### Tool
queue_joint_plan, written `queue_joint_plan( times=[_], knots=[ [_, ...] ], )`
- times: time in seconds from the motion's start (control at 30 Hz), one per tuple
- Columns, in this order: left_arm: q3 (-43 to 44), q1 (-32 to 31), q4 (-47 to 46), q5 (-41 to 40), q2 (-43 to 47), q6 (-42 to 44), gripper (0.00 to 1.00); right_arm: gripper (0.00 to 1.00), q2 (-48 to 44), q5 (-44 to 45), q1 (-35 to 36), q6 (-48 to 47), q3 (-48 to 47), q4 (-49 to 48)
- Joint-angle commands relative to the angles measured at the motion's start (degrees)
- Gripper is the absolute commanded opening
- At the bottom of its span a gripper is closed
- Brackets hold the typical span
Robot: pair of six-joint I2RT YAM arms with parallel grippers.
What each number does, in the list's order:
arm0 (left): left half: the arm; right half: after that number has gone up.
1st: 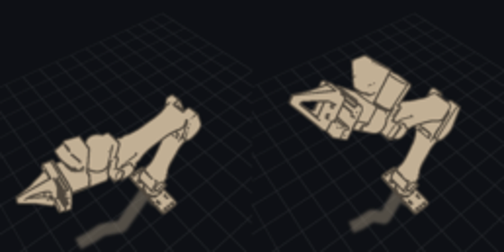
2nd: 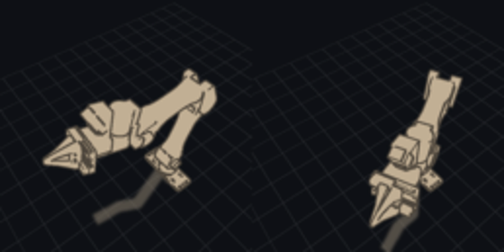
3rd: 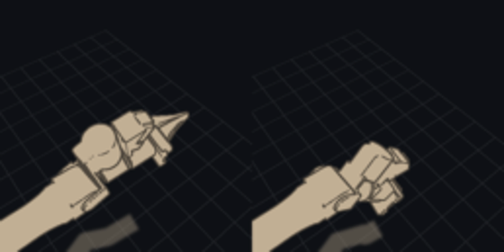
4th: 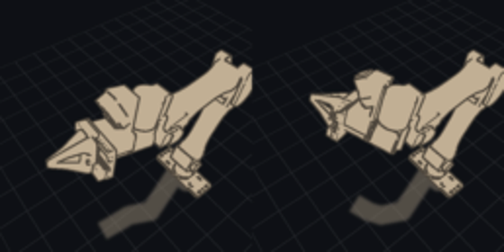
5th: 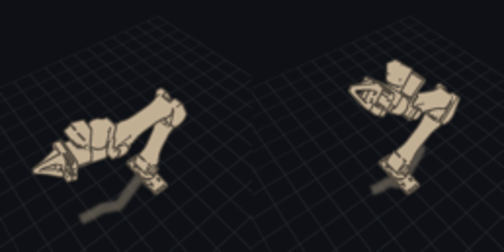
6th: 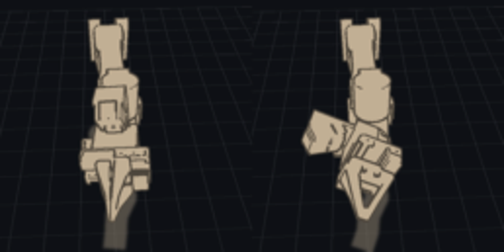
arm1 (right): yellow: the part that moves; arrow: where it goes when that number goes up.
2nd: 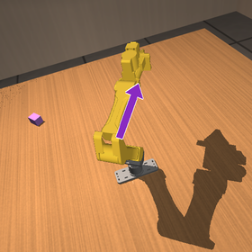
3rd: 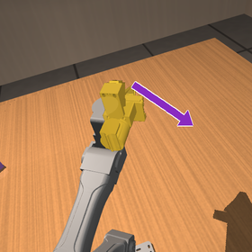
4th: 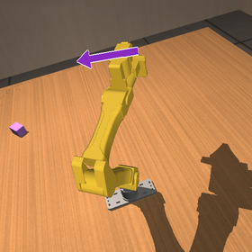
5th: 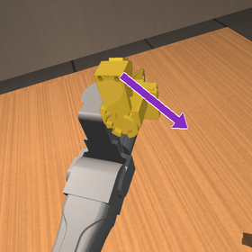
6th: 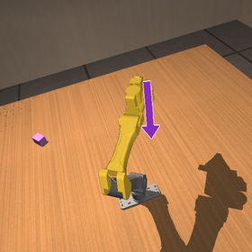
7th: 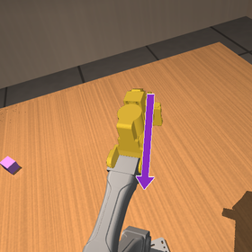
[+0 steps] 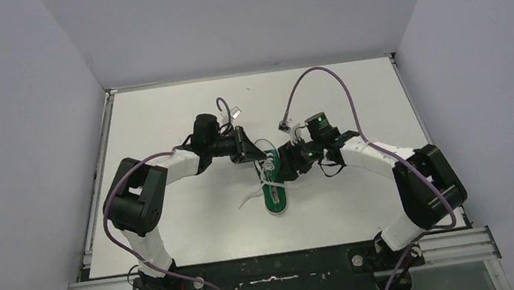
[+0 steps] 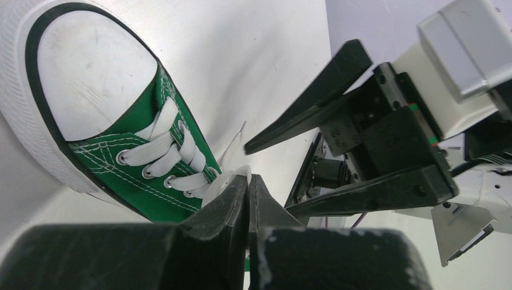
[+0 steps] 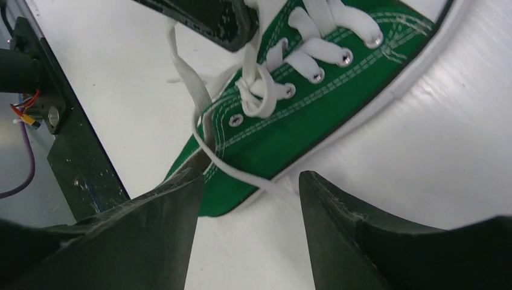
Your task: Tie the shoes
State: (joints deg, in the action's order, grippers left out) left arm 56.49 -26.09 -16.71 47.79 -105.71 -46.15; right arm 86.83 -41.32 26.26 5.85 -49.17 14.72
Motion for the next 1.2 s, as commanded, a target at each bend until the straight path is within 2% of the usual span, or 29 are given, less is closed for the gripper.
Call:
queue_joint_plan(
  times=[0.0, 0.6, 0.67, 1.0, 1.17],
  knots=[
    [-0.15, 0.59, -3.81, 1.74, 3.23, -1.11, 0.00, 0.59, 2.98, -8.16, 1.87, -0.55, 0.73, -16.00],
    [-1.29, 0.60, -5.94, 1.25, 4.61, -3.42, 0.00, 0.44, 1.71, -3.53, 4.00, -4.02, 5.70, -16.06],
    [-1.42, 0.60, -5.83, 1.13, 4.76, -3.42, 0.00, 0.39, 0.60, -2.91, 4.06, -3.51, 6.11, -16.25],
    [-2.24, 0.55, -4.11, 0.30, 7.30, -2.33, 0.00, 0.00, -6.76, 0.43, 3.22, 3.14, 5.94, -13.78],
    [-3.25, 0.31, 0.07, -0.95, 9.89, 1.05, 0.00, 0.00, -8.28, 4.52, 2.65, 9.73, 6.06, -17.18]
  ],
)
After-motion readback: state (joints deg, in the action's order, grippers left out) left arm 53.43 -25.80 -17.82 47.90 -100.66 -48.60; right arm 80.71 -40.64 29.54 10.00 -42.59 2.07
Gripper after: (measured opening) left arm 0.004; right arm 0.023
